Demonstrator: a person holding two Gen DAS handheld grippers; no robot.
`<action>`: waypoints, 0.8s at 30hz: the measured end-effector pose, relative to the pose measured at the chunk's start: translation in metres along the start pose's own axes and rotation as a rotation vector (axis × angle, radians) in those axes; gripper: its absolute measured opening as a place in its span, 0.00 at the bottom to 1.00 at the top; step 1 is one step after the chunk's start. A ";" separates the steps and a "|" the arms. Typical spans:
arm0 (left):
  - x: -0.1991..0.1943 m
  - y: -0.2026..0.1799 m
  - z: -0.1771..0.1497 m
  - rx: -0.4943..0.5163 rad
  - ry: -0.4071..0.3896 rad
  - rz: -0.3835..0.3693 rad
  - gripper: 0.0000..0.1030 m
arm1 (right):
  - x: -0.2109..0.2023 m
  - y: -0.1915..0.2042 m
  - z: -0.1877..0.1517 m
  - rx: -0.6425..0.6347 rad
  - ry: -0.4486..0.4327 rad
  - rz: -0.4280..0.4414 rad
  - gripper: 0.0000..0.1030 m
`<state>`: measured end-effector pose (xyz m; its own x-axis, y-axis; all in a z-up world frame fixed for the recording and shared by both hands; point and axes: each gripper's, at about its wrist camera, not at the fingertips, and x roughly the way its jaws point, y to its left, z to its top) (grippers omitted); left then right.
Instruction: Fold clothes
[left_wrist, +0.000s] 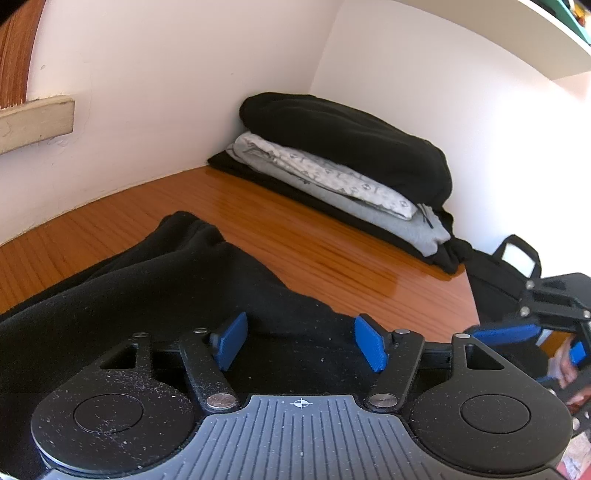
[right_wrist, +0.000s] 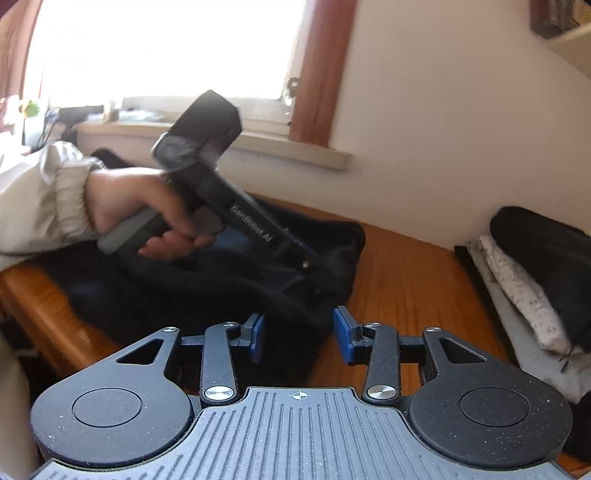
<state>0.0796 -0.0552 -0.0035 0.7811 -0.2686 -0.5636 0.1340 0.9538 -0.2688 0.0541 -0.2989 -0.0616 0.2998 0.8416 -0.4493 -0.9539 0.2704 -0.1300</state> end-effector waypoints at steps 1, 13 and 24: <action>0.000 0.000 0.000 -0.002 -0.001 -0.001 0.67 | 0.000 0.000 -0.001 0.010 0.004 0.002 0.10; 0.001 -0.001 -0.001 0.003 0.000 0.012 0.65 | -0.062 0.017 -0.033 0.068 0.013 -0.086 0.02; -0.010 -0.011 -0.002 0.061 -0.050 0.031 0.76 | -0.023 -0.001 -0.012 0.223 -0.125 -0.078 0.33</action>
<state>0.0694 -0.0632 0.0032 0.8149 -0.2332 -0.5306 0.1451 0.9684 -0.2028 0.0484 -0.3245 -0.0621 0.3844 0.8617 -0.3313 -0.9058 0.4212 0.0447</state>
